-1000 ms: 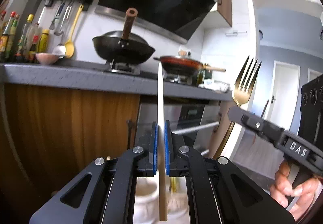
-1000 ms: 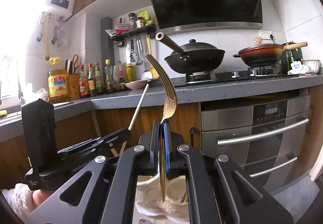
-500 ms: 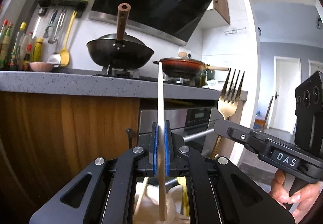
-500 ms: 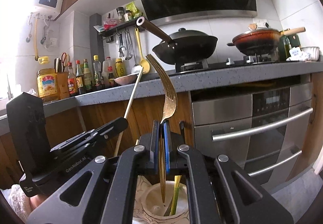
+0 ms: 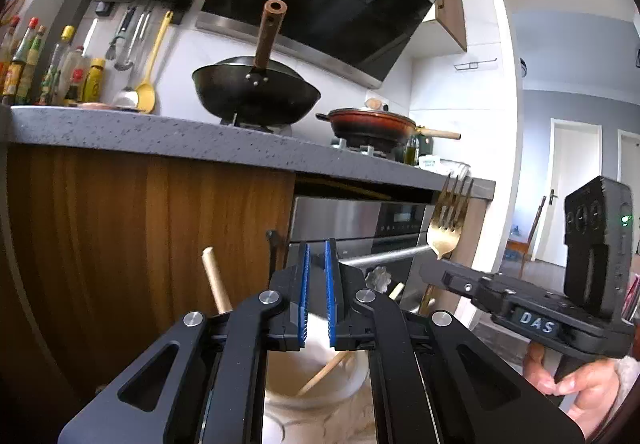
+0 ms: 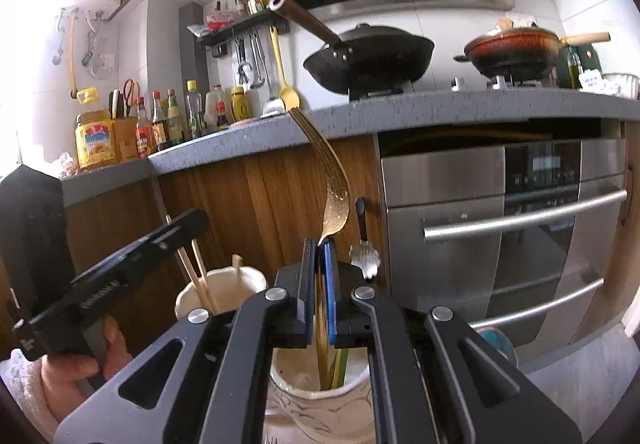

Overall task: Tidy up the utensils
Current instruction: 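Lift the chopstick and gold fork and drop them into the ceramic holder, then withdraw both open tools back toward the remaining utensils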

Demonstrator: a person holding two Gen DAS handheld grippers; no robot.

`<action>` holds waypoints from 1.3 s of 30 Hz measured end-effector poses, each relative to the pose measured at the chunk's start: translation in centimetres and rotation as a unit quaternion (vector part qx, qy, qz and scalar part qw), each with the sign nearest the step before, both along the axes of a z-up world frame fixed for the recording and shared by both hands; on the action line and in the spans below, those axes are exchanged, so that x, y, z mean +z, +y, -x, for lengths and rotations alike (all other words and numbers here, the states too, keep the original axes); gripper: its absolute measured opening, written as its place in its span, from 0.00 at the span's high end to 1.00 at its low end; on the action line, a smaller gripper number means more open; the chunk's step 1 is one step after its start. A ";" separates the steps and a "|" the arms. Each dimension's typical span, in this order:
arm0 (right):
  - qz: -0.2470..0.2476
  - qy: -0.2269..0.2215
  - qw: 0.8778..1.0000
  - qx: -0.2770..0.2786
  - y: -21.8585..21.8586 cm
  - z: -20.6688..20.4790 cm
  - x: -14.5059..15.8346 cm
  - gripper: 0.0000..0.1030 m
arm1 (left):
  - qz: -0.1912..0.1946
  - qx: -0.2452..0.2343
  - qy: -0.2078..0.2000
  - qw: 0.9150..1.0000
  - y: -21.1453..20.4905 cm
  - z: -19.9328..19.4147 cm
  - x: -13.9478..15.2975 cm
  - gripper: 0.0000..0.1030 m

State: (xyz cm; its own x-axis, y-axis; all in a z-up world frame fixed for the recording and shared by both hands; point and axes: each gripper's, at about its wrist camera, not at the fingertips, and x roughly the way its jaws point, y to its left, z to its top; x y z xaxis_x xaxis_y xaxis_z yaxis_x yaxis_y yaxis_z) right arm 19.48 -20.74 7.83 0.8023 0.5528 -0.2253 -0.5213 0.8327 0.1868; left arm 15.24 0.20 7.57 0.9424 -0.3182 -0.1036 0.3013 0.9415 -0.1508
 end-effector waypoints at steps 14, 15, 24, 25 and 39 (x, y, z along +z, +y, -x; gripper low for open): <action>-0.007 0.064 0.998 -0.017 -0.5 -1.8 -2.0 0.95 | -0.031 0.021 0.041 0.998 1.2 2.1 -1.1 0.64; -0.005 0.065 0.998 -0.020 -0.5 -1.8 -2.0 0.95 | -0.029 0.022 0.048 0.998 1.4 2.2 -1.1 0.61; -0.002 0.087 0.995 -0.053 -1.7 -2.1 -2.2 0.92 | -0.023 0.040 0.056 0.997 3.4 4.1 -0.1 0.50; -0.005 0.091 0.994 -0.057 -1.9 -2.1 -2.4 0.92 | -0.023 0.041 0.055 0.997 3.5 4.3 0.0 0.50; -0.016 0.113 0.991 -0.076 -3.5 -0.3 -1.8 0.53 | -0.045 0.058 0.081 0.994 2.8 6.3 0.5 0.28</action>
